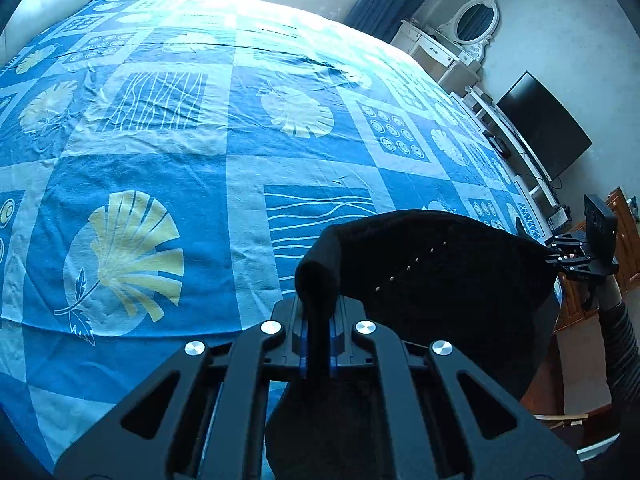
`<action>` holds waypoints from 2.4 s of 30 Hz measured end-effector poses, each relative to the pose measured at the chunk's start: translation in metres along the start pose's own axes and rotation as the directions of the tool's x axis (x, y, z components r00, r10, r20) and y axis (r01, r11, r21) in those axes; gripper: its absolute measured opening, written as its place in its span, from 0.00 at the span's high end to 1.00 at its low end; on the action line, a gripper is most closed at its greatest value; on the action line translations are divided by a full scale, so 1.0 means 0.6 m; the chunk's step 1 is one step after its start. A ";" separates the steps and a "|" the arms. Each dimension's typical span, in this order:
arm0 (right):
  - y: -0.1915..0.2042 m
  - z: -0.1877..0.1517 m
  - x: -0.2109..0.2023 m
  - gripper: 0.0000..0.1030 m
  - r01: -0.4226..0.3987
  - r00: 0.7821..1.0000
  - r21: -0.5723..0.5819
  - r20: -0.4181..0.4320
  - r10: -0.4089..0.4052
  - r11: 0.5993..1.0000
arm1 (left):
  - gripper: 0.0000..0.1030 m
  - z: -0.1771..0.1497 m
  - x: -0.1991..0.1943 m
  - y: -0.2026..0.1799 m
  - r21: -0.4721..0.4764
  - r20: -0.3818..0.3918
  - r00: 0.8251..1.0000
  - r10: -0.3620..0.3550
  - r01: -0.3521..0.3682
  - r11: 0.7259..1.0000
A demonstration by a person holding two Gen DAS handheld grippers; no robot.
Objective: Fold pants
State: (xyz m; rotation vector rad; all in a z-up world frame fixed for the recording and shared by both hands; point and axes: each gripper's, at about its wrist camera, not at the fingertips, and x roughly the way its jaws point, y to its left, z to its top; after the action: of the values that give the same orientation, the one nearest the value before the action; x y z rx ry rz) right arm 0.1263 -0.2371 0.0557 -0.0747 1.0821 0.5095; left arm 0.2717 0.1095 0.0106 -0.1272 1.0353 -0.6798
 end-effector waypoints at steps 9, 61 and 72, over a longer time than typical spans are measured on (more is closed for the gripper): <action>0.152 -0.145 -0.016 0.91 0.192 0.980 -0.140 0.072 -0.184 0.971 | 0.94 -0.152 -0.115 -0.038 -0.036 0.036 0.999 -0.002 0.004 0.999; 0.094 -0.346 0.080 0.88 -0.413 0.903 0.861 0.428 0.014 0.298 | 0.93 -0.333 -0.062 -0.037 -0.660 0.150 0.987 -0.048 0.136 0.739; 0.023 -0.230 -0.055 0.92 -0.486 0.785 0.745 0.602 -0.145 0.457 | 0.93 -0.167 -0.112 -0.068 -0.549 0.281 0.956 -0.082 0.230 0.804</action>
State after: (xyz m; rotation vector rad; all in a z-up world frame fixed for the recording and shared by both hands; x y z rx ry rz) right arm -0.0053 -0.2786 0.0208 1.1170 0.5896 0.0656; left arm 0.1480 0.1371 0.0251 -0.8227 0.9685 -0.4608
